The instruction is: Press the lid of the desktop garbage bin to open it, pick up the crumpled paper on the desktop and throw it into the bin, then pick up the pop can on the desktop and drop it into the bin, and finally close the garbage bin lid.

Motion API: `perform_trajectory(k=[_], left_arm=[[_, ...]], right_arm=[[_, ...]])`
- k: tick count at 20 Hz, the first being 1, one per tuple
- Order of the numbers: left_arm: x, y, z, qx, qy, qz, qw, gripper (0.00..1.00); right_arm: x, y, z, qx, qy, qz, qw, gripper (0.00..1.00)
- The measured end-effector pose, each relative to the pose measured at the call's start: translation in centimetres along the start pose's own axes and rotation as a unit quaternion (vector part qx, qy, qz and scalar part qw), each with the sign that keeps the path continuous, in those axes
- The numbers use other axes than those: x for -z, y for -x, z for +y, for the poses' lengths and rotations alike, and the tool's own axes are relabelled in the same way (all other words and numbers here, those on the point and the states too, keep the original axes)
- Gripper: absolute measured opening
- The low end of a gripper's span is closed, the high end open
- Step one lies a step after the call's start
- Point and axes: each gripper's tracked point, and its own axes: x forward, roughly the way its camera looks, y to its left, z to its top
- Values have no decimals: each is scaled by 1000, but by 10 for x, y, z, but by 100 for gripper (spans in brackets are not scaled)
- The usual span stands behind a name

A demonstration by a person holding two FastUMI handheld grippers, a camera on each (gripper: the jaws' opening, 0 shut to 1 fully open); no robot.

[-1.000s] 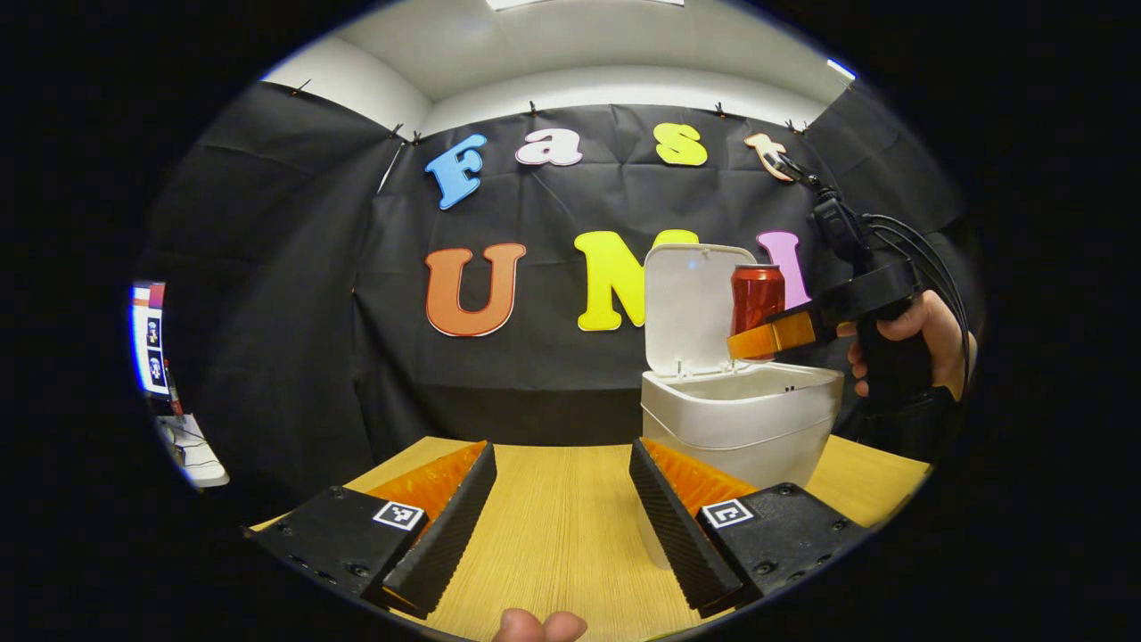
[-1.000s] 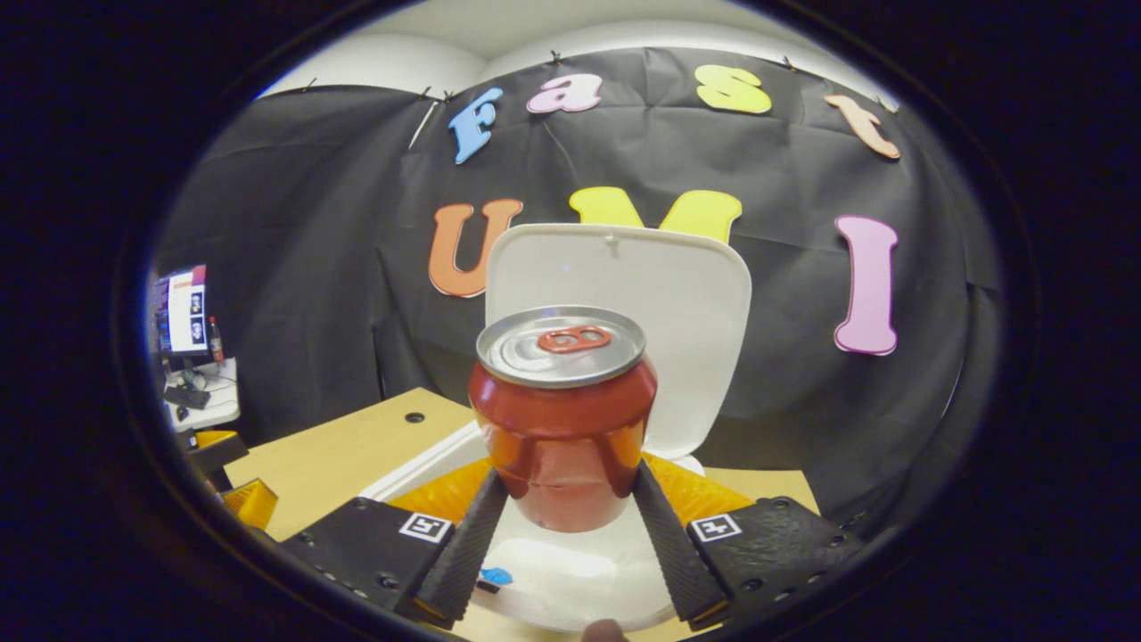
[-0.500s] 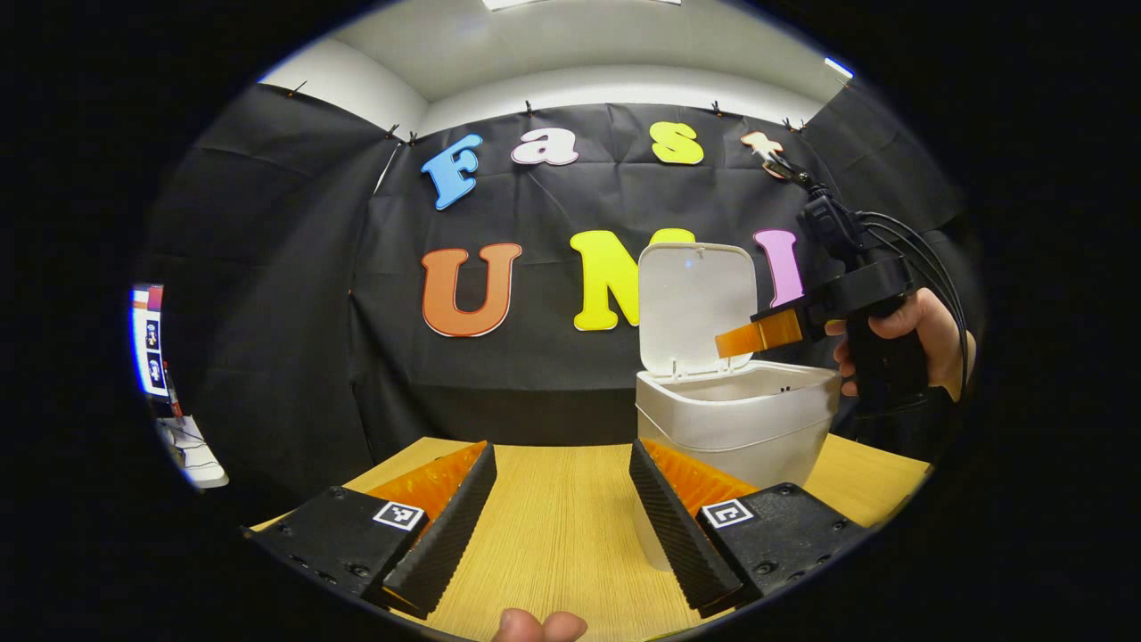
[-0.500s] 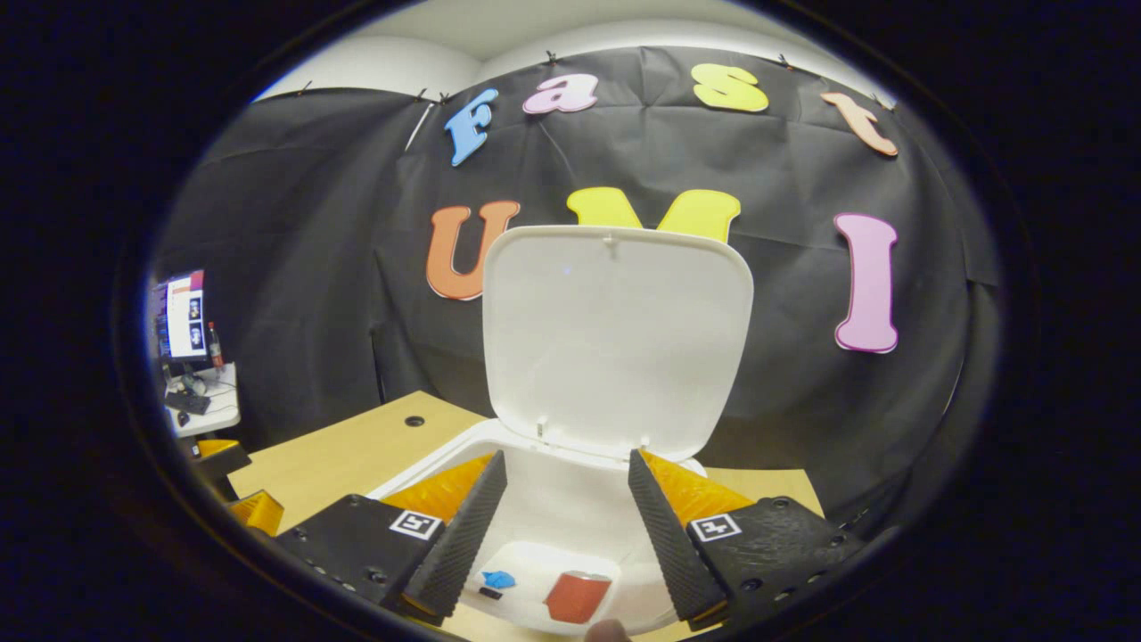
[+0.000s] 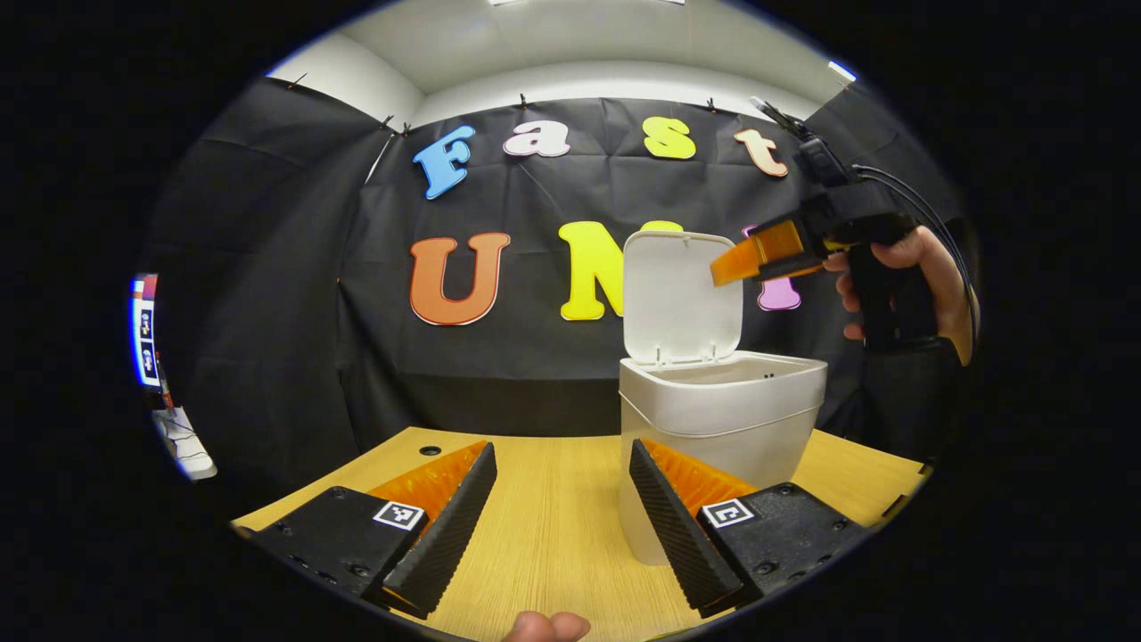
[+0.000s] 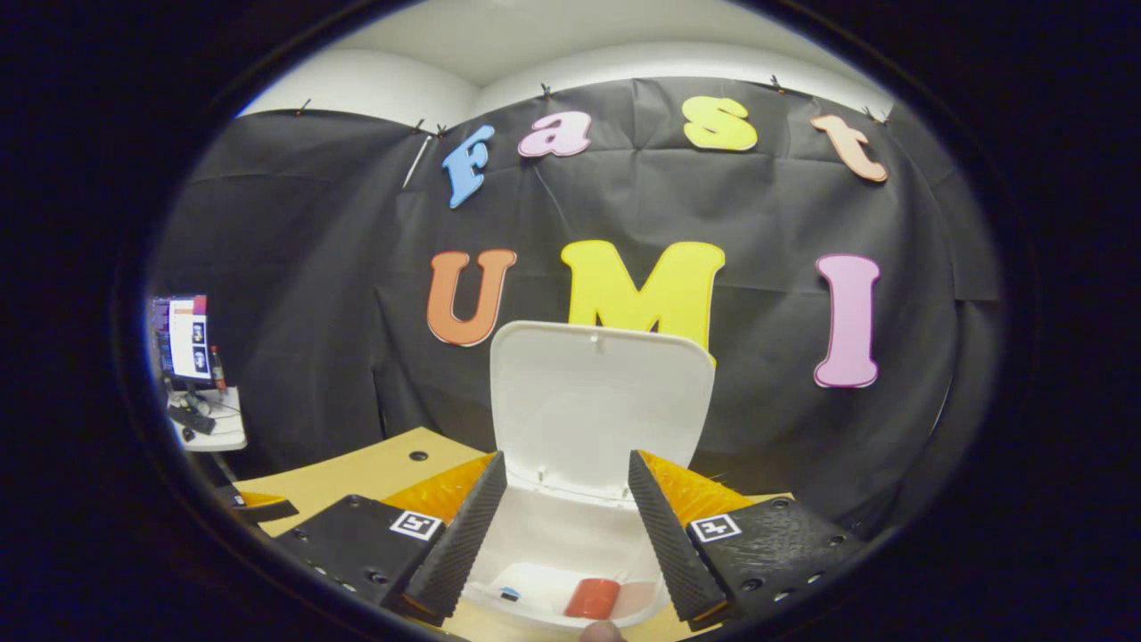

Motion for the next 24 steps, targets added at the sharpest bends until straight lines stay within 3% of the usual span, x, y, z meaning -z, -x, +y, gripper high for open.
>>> perform_trajectory(k=[4,5,6,10,12,15,22,24], left_arm=[[-11,-5,-6,11,-3,-13,1000,97],[-14,-7,-7,14,-2,-15,1000,97],[-17,-8,-8,15,-1,-18,1000,97],[-30,-11,-15,26,7,-30,999,97],[-35,-12,-14,26,8,-36,999,97],[-33,-12,-11,23,15,-34,999,97],[-29,-8,7,8,21,-32,999,97],[-31,-5,7,6,20,-34,999,97]], right_arm=[[-45,-4,-10,23,9,-41,999,90],[-53,-7,-13,29,4,-48,998,86],[-64,-10,-15,34,-4,-58,998,90],[-96,-36,-16,53,-29,-95,994,88],[-103,-50,-14,59,-31,-102,993,91],[-106,-71,-12,72,-9,-104,992,87],[-124,-87,-28,84,-64,-140,984,91],[-122,-90,-36,98,-61,-140,983,88]])
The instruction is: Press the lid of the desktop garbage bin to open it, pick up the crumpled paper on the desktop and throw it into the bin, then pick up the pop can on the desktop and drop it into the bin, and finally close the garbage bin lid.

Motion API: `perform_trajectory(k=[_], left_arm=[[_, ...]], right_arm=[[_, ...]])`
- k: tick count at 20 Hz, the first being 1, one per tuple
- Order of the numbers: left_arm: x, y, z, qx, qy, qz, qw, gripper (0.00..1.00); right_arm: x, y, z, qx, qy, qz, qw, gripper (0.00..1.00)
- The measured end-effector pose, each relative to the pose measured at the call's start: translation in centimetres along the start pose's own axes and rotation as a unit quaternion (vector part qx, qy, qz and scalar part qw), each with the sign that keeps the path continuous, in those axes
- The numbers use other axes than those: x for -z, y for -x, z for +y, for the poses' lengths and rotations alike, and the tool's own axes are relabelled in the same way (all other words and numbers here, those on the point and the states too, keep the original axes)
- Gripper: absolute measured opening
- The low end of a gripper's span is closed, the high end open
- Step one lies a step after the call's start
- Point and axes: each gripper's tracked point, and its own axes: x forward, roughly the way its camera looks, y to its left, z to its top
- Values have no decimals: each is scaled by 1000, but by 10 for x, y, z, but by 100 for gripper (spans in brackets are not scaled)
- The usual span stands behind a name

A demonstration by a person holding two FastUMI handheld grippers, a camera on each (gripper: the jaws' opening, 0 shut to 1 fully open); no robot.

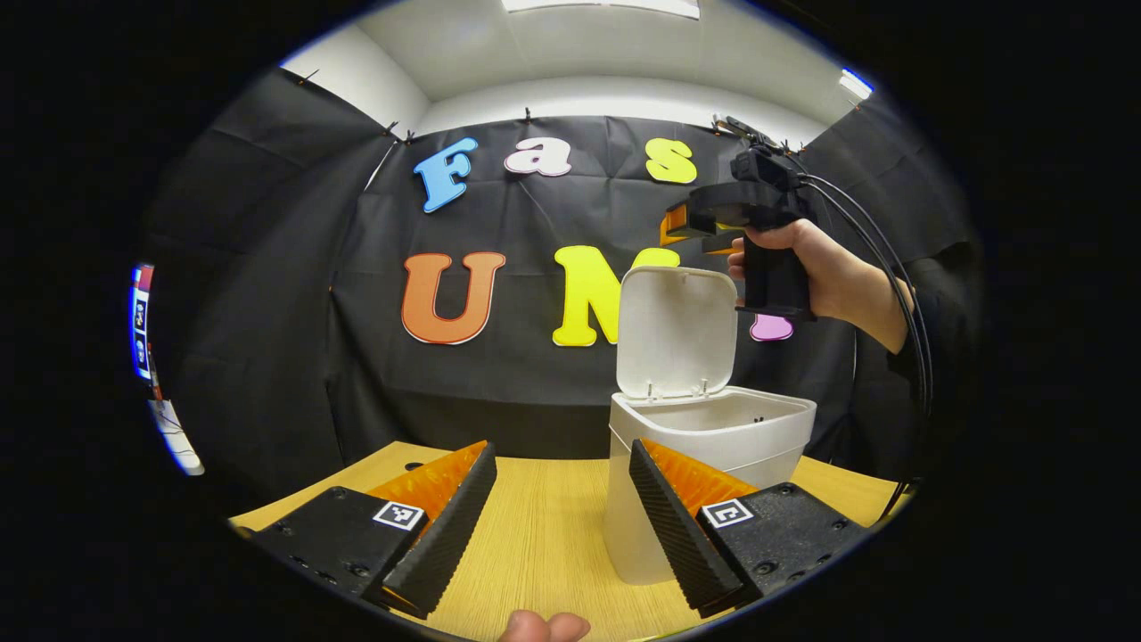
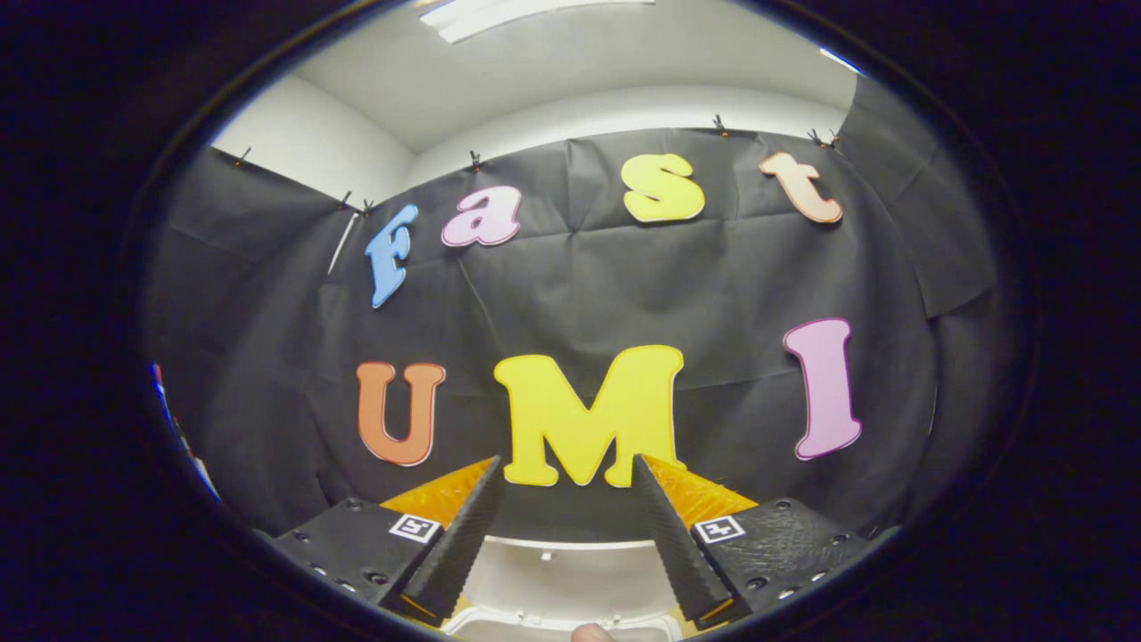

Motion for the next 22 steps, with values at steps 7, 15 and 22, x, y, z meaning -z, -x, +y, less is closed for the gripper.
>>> perform_trajectory(k=[7,15,22], left_arm=[[0,4,4,-3,-1,-3,1000,97],[1,10,3,-9,2,-3,1000,97],[7,16,-3,-24,-12,-8,1000,97]], right_arm=[[27,-8,-1,1,0,42,999,89],[41,5,-4,-16,7,74,997,86],[64,72,0,-57,6,123,991,87]])
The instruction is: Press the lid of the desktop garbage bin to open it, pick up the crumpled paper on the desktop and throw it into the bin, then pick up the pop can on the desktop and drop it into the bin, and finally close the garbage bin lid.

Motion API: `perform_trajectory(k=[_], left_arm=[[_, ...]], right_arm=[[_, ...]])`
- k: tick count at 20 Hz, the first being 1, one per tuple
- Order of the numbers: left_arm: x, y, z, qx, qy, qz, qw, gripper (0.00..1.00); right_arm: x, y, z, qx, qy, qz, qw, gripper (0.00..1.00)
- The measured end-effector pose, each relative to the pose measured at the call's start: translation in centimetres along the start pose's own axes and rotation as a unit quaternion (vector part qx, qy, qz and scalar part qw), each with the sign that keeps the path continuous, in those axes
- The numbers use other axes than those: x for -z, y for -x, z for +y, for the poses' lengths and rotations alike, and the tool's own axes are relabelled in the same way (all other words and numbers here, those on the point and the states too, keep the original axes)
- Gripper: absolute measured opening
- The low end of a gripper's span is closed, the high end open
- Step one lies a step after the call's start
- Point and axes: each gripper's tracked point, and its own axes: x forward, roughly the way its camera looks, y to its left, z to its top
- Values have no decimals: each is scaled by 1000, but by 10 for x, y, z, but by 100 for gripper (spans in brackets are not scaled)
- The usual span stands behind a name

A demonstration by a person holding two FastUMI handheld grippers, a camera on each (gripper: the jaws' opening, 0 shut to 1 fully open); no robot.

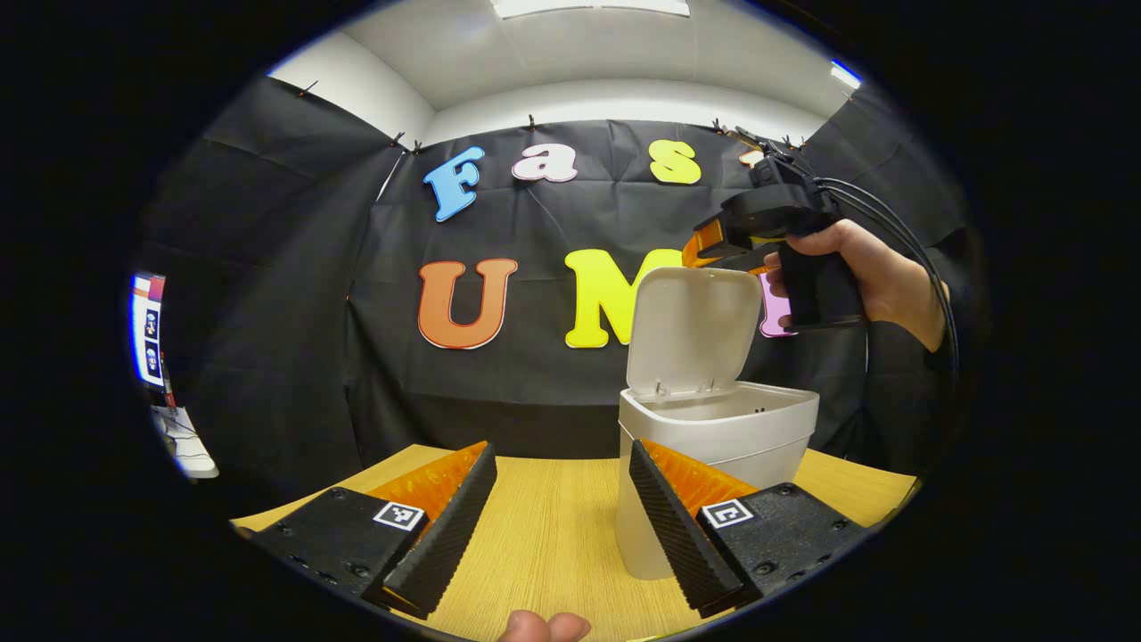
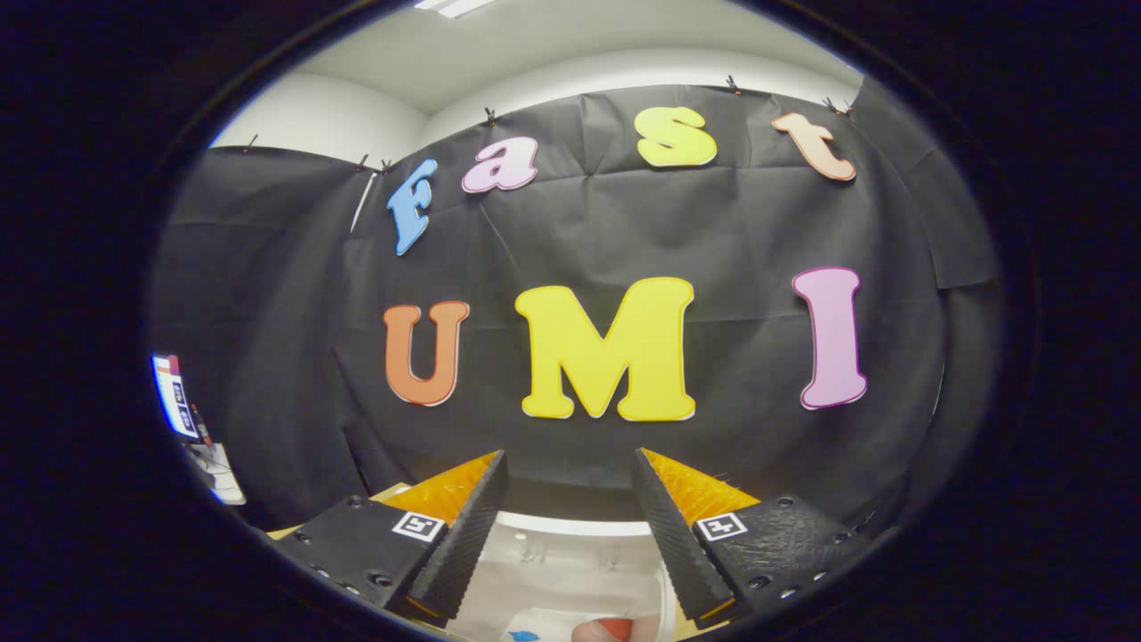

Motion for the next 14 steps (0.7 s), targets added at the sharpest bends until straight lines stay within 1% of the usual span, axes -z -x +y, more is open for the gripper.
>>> perform_trajectory(k=[2,3,5,8,10,13,14], left_arm=[[1,2,-3,0,1,-2,1000,97],[2,3,-4,-1,2,-2,1000,97],[6,4,-7,-4,4,-2,1000,97],[14,6,-2,-21,0,-3,1000,97],[20,8,-2,-27,-3,-2,1000,97],[29,9,-7,-20,-1,6,1000,97],[31,11,-8,-18,-1,9,1000,97]], right_arm=[[19,18,3,-12,2,17,1000,88],[28,25,3,-13,2,19,1000,87],[49,42,4,-16,9,25,1000,88],[79,58,4,-17,15,30,999,89],[98,62,3,-19,7,38,999,89],[132,59,0,-20,-5,71,997,89],[138,59,0,-20,-9,73,997,89]])
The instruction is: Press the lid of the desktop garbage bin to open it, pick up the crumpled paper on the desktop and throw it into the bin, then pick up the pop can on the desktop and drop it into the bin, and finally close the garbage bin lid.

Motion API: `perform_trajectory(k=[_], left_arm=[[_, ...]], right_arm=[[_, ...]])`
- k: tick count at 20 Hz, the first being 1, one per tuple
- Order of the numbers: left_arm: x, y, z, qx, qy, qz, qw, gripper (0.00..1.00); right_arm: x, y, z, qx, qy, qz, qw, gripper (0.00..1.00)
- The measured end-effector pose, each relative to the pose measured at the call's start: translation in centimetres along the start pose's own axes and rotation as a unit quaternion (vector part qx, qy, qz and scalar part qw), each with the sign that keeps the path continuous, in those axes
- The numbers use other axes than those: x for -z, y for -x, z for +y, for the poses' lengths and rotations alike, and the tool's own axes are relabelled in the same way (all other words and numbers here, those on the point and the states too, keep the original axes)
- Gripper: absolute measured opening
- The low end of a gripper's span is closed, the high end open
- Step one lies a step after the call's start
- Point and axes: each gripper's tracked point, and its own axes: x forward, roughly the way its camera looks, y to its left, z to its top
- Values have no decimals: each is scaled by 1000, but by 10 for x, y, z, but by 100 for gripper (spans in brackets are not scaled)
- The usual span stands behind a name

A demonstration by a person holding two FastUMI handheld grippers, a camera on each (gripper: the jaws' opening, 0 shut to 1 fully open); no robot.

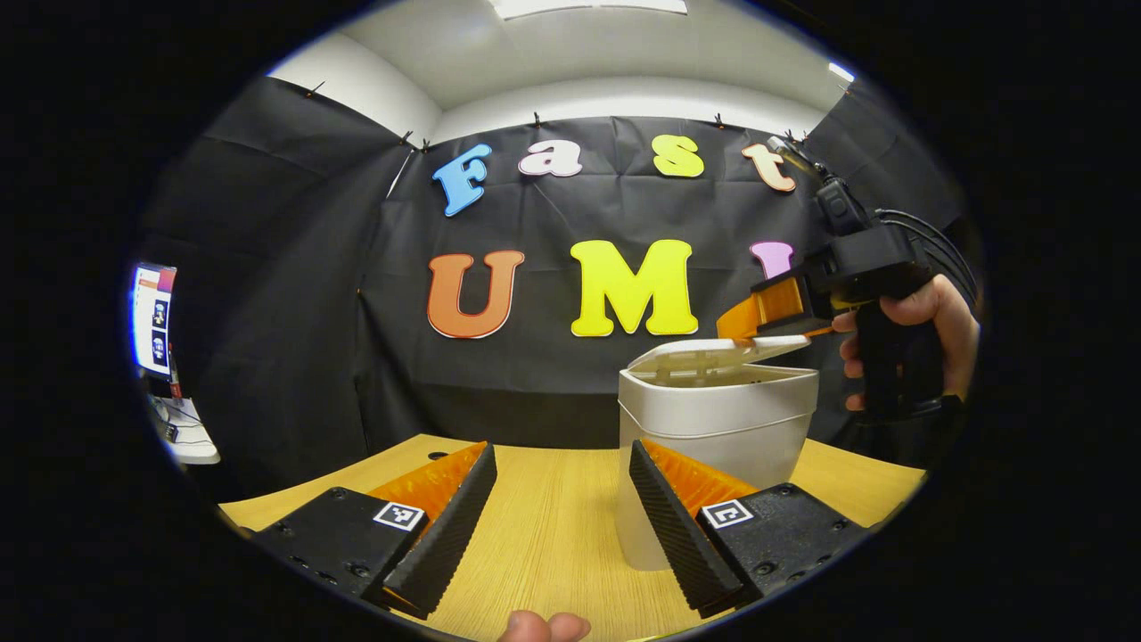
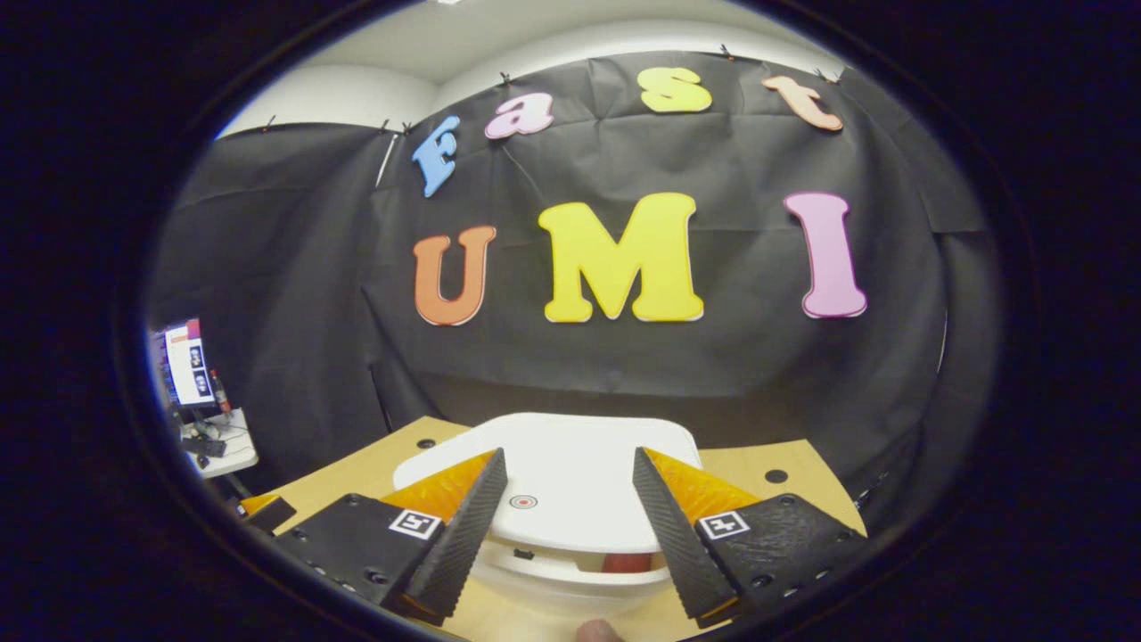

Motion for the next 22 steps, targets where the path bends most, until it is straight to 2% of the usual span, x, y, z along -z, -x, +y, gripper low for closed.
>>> perform_trajectory(k=[10,12,15,16,20,21,22], left_arm=[[17,6,2,15,13,13,1000,97],[19,6,3,16,18,17,1000,97],[19,7,0,22,26,21,999,97],[20,7,-1,25,27,23,999,97],[16,8,3,24,35,19,999,97],[16,8,3,23,37,20,999,100],[17,8,2,23,36,21,999,97]], right_arm=[[19,-2,-1,26,7,-13,1000,92],[22,-1,2,25,29,-20,999,92],[32,-2,-2,21,27,-22,999,92],[28,1,1,20,27,-38,999,92],[30,1,0,25,30,-40,998,90],[25,1,0,23,29,-51,998,90],[20,2,1,22,31,-64,997,89]])
